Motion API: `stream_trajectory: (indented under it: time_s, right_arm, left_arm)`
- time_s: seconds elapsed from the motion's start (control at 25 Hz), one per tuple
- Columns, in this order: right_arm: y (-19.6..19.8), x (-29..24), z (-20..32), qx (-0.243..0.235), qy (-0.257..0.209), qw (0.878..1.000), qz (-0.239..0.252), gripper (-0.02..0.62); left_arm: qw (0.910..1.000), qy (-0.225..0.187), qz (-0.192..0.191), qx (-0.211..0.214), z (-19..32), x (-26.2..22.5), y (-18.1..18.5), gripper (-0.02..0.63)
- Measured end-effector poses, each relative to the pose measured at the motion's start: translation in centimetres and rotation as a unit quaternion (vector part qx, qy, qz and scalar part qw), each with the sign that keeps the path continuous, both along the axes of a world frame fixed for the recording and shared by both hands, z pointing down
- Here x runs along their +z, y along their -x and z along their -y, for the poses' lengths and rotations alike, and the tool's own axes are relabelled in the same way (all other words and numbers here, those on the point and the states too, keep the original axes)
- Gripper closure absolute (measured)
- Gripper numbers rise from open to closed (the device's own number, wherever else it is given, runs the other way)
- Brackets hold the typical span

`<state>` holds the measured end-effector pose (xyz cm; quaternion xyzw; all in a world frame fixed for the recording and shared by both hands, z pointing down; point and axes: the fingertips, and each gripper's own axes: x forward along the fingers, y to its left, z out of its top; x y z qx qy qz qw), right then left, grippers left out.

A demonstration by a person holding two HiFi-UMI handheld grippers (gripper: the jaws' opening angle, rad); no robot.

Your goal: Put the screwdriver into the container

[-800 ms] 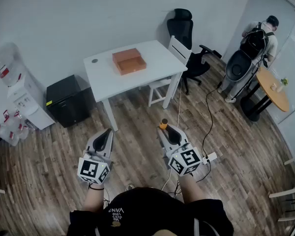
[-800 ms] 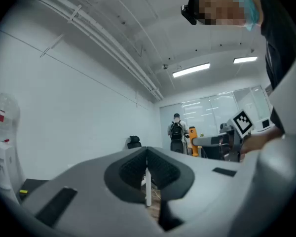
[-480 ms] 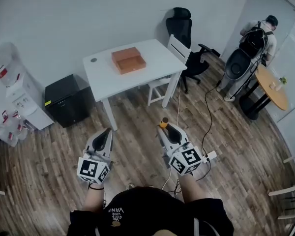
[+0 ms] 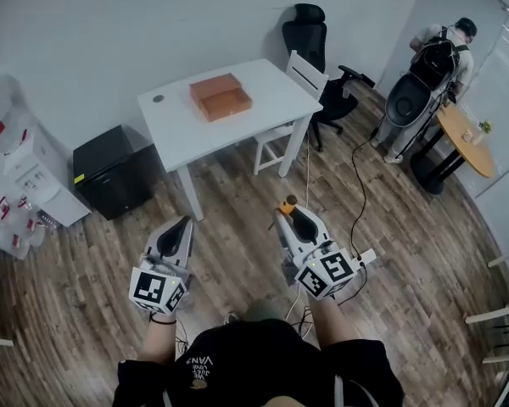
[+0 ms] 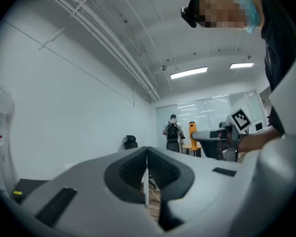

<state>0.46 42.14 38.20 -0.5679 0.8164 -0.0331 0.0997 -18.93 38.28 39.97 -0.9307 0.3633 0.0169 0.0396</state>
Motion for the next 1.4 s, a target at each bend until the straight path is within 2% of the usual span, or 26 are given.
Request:
stream_trajectory:
  time_s: [0.24, 0.48, 1.08, 1.4]
  right_arm:
    - [0.0, 0.7, 0.9, 0.01, 0.009, 1.0, -0.002, 0.482]
    - [-1.3, 1.5, 4.5, 0.017, 0.016, 1.0, -0.003, 0.482]
    - [-7.3, 2.5, 17.9, -0.009, 0.028, 1.0, 0.005, 0.483]
    - [-10.1, 2.4, 23.7, -0.024, 0.026, 0.999, 0.002, 0.482]
  left_arm:
    - [1.0, 0.004, 0.001, 0.008, 1.6, 0.5, 0.2, 0.592]
    - [0.9998, 0.017, 0.001, 0.002, 5.2, 1.6, -0.2, 0.592]
    - [0.9989, 0.036, 0.01, -0.028, 17.8, 2.4, -5.6, 0.592]
    - [0.9986, 0.039, 0.002, -0.037, 22.9, 2.4, -8.9, 0.592]
